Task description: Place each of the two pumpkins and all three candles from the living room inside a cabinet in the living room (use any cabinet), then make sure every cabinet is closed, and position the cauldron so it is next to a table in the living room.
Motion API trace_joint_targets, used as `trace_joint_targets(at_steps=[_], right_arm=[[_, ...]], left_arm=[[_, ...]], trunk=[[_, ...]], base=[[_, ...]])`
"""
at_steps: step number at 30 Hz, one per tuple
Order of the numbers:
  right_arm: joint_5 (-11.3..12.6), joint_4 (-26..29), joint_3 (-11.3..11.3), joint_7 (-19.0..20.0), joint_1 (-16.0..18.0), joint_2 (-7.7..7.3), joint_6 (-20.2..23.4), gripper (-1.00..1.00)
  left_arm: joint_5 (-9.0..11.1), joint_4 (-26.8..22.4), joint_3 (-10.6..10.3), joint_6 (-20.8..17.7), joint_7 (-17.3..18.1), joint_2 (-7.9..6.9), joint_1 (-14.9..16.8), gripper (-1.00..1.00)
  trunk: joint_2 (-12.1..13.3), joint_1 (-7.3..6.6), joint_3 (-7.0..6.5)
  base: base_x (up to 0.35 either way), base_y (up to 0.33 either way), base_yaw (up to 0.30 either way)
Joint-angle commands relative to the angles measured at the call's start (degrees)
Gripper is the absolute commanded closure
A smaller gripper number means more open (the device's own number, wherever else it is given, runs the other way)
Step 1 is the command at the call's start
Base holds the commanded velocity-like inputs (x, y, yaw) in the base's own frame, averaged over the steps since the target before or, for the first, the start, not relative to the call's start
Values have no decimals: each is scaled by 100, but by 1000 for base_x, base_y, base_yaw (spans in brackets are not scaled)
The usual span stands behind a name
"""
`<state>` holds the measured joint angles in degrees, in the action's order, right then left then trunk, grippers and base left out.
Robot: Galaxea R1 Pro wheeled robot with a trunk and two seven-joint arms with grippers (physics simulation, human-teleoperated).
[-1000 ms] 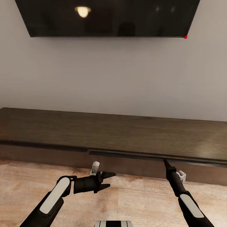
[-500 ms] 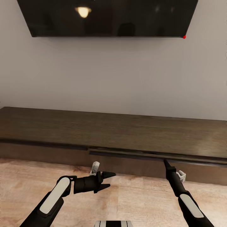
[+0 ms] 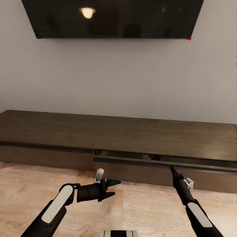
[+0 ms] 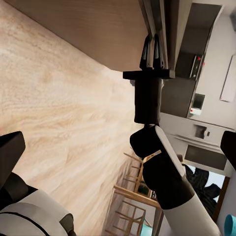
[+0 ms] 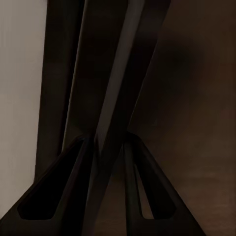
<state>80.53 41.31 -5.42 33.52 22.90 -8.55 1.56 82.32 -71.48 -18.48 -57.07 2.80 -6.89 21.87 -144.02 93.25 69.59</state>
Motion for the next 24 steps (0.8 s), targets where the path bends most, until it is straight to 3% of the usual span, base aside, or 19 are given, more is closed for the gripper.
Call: trace_joint_targets(at_steps=[1,24], right_arm=[[138,-2,-29,58,4,-5,28,100],[140,-2,-29,58,4,-6,28,100]], left_arm=[[-23,-4,-5,-6,28,-5,2,-100],[-24,-6,-6,-6,28,-5,2,-100]], trunk=[[-2,-3,4],[-2,-3,4]], base=[[-163,0,0],[-170,0,0]])
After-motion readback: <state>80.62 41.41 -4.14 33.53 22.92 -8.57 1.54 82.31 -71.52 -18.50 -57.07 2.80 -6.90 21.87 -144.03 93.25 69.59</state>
